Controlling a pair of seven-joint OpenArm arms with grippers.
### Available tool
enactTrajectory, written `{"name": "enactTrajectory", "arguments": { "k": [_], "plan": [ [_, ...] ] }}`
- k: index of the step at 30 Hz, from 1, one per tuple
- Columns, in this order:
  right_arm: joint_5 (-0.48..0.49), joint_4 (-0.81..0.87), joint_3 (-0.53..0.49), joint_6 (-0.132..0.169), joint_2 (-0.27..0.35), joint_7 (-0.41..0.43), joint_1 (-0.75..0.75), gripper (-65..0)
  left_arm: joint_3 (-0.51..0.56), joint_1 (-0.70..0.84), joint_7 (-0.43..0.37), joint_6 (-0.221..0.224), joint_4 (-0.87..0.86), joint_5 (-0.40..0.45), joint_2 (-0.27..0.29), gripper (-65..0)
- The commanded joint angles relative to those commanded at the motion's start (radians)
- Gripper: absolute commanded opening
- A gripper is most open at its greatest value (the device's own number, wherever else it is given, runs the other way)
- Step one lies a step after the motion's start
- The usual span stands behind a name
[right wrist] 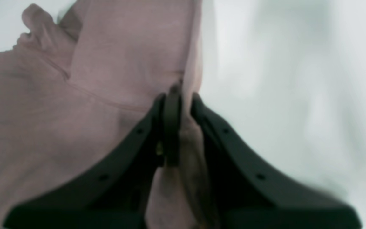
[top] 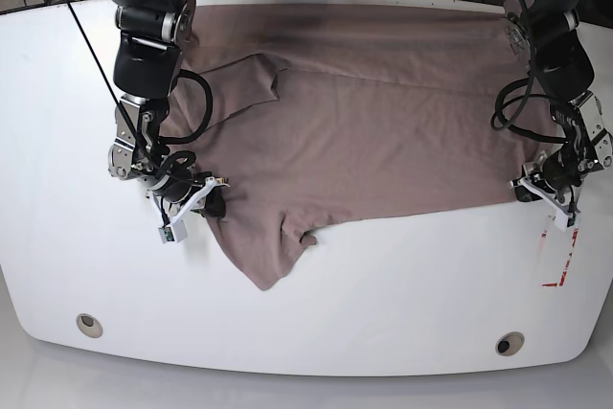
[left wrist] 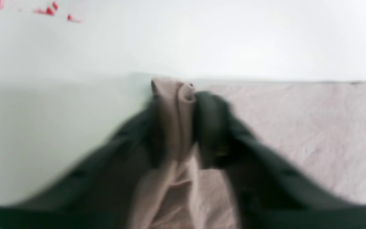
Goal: Fold the T-shirt properly
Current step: 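Lower both grippers and pinch the shirt hem corners, then lift the hem with both grippers and fold it over toward the collar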
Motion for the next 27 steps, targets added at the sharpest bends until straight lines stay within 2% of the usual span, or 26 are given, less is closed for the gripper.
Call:
{"name": "enactTrajectory", "arguments": {
  "k": [3,9,11,14,18,20,27],
  "plan": [
    [0.000,0.043,0.000,0.002,0.000,-0.009,0.000,-65.0,0.000,-0.005,0.000,0.000,0.002,-0.002,0.000,-65.0],
    [0.000,0.120,0.000,-0.003,0.006,-0.054,0.000,-65.0,0.000,-0.005,0.000,-0.005,0.061,-0.003,0.002,-65.0],
    [0.000,0.146,0.000,-0.005,0.023,-0.055,0.000,-65.0,0.000,-0.005,0.006,-0.006,0.098,-0.003,0.018,-65.0],
    [0.000,0.176,0.000,-0.003,0.029,-0.080,0.000,-65.0,0.002,-0.005,0.066,-0.014,0.167,-0.003,0.051,-65.0],
    [0.006,0.227,0.002,0.003,0.064,-0.143,0.000,-65.0,0.002,-0.002,0.135,-0.055,0.255,-0.003,0.061,-65.0],
    [0.006,0.278,0.003,0.003,0.071,-0.180,-0.009,-65.0,0.002,0.002,0.163,-0.078,0.315,-0.003,0.075,-65.0],
    [0.005,0.488,0.005,0.003,0.089,-0.265,-0.106,-65.0,-0.003,0.064,0.252,-0.114,0.468,-0.003,0.086,-65.0]
  ]
}}
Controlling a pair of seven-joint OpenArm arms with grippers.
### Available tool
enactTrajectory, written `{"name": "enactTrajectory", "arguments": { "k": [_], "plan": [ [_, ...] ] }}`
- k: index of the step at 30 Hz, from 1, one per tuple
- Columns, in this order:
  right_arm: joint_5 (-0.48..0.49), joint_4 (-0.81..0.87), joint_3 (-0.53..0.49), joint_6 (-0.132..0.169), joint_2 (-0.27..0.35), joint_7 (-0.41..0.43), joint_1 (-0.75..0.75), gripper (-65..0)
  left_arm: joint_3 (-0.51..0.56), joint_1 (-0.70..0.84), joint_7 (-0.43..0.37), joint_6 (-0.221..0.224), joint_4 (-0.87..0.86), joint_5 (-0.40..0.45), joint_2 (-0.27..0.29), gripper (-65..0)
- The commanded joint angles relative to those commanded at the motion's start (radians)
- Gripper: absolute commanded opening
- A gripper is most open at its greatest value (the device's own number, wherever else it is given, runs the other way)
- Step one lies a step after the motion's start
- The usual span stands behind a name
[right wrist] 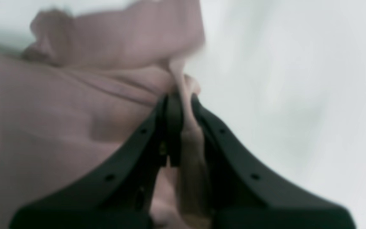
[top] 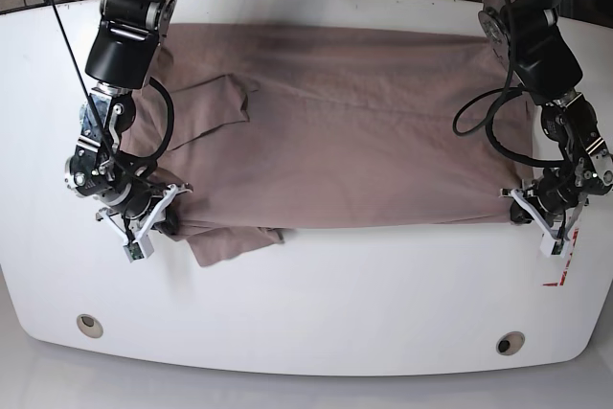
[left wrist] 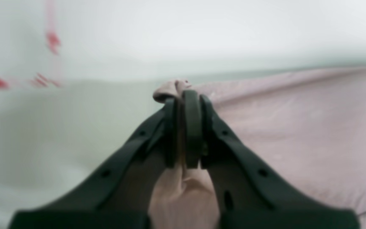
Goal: Fold the T-shirt properly
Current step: 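Lift the hem with both grippers and fold it over toward the collar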
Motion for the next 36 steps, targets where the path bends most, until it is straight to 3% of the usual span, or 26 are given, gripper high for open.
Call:
{"name": "enactTrajectory", "arguments": {
  "k": [8,19,26,36],
  "plan": [
    [0.003,0.247,0.003,0.000,0.003,-0.095,-0.155,-65.0,0.000,0.095,0.068,-0.007,0.190,-0.002,0.003,-65.0],
    [0.003,0.491,0.003,0.000,0.002,-0.103,-0.390,-65.0,-0.005,0.238,0.161,-0.007,0.408,-0.002,0.014,-65.0],
    [0.003,0.572,0.003,0.000,0.002,-0.103,-0.512,-65.0,-0.003,0.367,0.183,-0.007,0.514,0.000,0.015,-65.0],
    [-0.002,0.575,0.041,0.000,-0.051,-0.103,-0.605,-64.2,-0.005,0.522,0.183,-0.007,0.534,0.006,0.014,-64.6]
  ]
}}
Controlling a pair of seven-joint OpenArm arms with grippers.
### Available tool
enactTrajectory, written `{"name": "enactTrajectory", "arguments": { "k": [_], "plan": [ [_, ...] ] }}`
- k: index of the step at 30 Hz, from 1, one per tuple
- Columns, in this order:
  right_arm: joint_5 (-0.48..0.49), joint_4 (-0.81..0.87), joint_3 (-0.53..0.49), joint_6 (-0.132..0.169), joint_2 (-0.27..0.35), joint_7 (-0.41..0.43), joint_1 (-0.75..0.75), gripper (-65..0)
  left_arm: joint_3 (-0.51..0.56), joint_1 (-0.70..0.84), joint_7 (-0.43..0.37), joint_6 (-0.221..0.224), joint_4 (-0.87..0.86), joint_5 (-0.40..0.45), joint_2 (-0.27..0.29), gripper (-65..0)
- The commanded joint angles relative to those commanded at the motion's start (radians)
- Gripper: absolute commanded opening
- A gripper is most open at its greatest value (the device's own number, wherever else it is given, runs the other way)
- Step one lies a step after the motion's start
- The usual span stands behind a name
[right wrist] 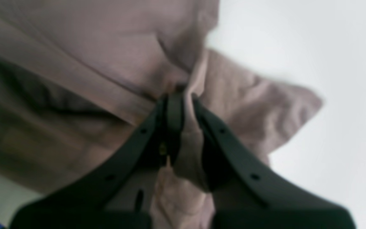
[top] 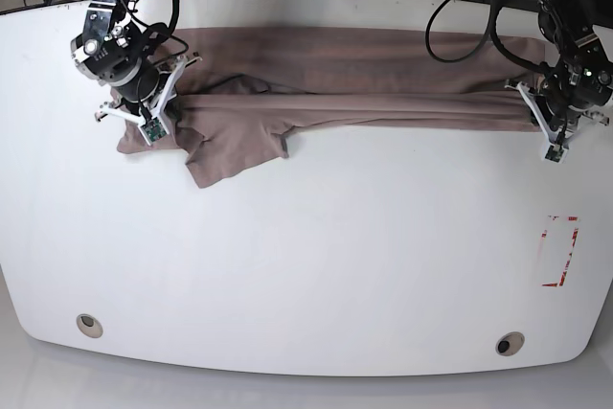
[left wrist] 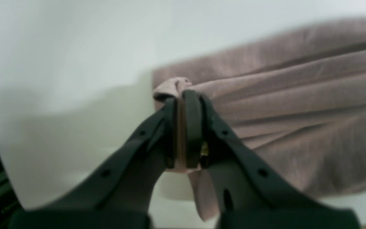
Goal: Fold the T-shirt properly
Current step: 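Lift the hem with both grippers and fold it over toward the collar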
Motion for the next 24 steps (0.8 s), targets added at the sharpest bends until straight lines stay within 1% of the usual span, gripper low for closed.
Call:
{"name": "enactTrajectory", "arguments": {
  "k": [2,3,4,6,7,8,9,10,11,12,13,15,16,17,20,21,24],
  "plan": [
    [-0.002,0.000,0.009,0.000,-0.009,0.000,-0.003,-61.7,0.000,0.015,0.000,0.000,0.000,0.000,0.000,-64.4],
    [-0.002,0.000,0.020,0.000,-0.014,0.000,-0.011,-56.0,0.000,0.028,0.000,0.000,-0.002,0.000,0.000,-64.4],
    [-0.002,0.000,0.021,0.000,-0.015,0.000,-0.014,-53.7,0.003,0.031,0.000,0.000,-0.002,0.002,-0.002,-64.4],
    [-0.002,0.000,0.026,-0.003,-0.017,0.000,-0.028,-40.7,0.006,0.040,0.000,0.000,-0.002,0.002,-0.002,-63.1],
    [0.002,0.002,0.026,-0.003,-0.017,0.000,-0.031,-36.9,0.006,0.040,0.000,0.000,-0.002,0.002,-0.002,-61.7],
    [0.005,0.002,0.026,0.000,-0.018,0.000,-0.034,-30.1,0.006,0.040,0.000,0.000,-0.002,0.002,-0.002,-57.5],
    [0.005,0.003,0.028,0.000,-0.018,0.000,-0.037,-25.5,0.006,0.040,0.000,0.000,-0.002,0.002,-0.002,-54.0],
    [0.005,0.005,0.028,0.000,-0.018,0.000,-0.044,-20.1,0.006,0.037,0.000,0.000,-0.002,0.002,-0.002,-48.3],
    [0.005,0.005,0.028,0.000,-0.018,0.000,-0.048,-17.3,0.008,0.035,0.000,0.000,-0.002,0.002,-0.002,-44.2],
    [0.005,0.008,0.028,0.000,-0.018,0.000,-0.051,-14.7,0.008,0.034,0.000,0.000,-0.002,0.002,-0.002,-37.1],
    [0.006,0.011,0.028,0.000,-0.020,0.002,-0.052,-14.1,0.008,0.034,0.000,0.000,-0.002,0.002,0.000,-32.8],
    [0.020,0.032,0.032,0.002,-0.040,0.002,-0.052,-15.1,0.008,0.032,0.006,0.000,0.003,0.000,-0.002,-24.2],
    [0.031,0.041,0.043,0.002,-0.046,0.002,-0.052,-15.7,0.008,0.029,0.014,0.000,0.005,-0.002,-0.003,-22.6],
    [0.052,0.055,0.064,0.002,-0.057,0.002,-0.052,-16.6,0.009,0.017,0.025,0.000,0.011,-0.005,-0.003,-21.7],
    [0.124,0.064,0.114,0.002,-0.069,0.002,-0.046,-19.3,0.009,-0.029,0.069,0.000,0.051,0.000,0.000,-22.8],
    [0.152,0.064,0.126,0.002,-0.068,0.002,-0.043,-20.0,0.008,-0.041,0.097,0.000,0.066,-0.006,0.000,-23.3],
    [0.224,0.064,0.135,0.002,-0.068,0.002,-0.020,-21.6,0.005,-0.084,0.164,0.000,0.114,-0.006,0.002,-23.5]
  ]
}}
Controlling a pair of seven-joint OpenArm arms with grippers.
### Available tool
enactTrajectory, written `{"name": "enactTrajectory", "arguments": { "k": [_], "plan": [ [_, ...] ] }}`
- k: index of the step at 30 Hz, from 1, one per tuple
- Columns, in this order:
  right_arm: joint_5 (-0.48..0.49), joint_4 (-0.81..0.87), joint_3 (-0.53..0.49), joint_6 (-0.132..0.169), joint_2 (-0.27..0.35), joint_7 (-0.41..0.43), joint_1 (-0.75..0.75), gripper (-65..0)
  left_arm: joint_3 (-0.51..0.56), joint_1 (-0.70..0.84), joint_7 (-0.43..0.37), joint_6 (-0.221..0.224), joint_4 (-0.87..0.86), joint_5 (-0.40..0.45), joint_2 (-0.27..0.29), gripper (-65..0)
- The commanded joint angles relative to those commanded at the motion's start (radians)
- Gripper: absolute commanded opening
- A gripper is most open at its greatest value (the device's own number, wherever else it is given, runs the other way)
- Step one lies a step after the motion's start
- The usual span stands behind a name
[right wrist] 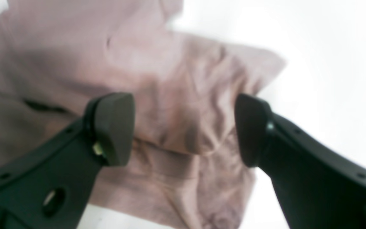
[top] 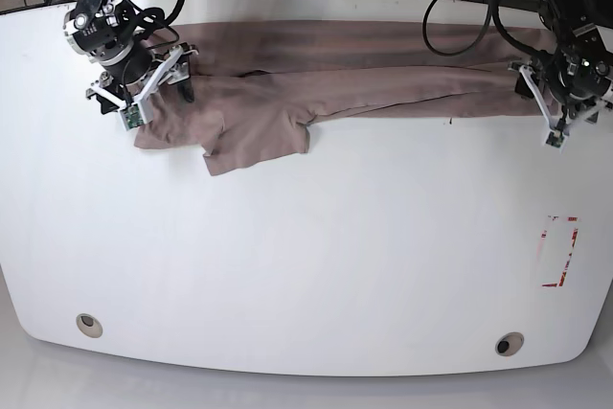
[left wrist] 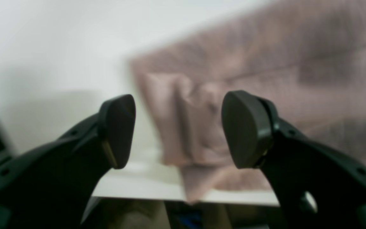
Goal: Fold the T-shirt properly
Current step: 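Lift the hem with both grippers and fold it over toward the collar, then lay the folded hem down and open both grippers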
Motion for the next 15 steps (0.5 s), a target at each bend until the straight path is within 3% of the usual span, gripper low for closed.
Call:
{"name": "enactTrajectory", "arguments": {
  "k": [4,11,15],
  "plan": [
    [0.063,0.000,-0.006,-0.009,0.000,0.000,0.015,-27.1,-0.005,-0.057,0.068,0.000,0.046,0.000,0.002,-23.5],
    [0.075,-0.063,-0.069,-0.011,-0.006,0.000,0.034,-52.3,-0.006,-0.021,0.063,0.000,0.020,0.041,0.037,-23.7],
    [0.041,-0.117,-0.100,-0.011,-0.003,0.000,0.034,-58.7,-0.006,0.037,0.018,0.000,-0.026,0.086,0.043,-27.4]
  ]
}}
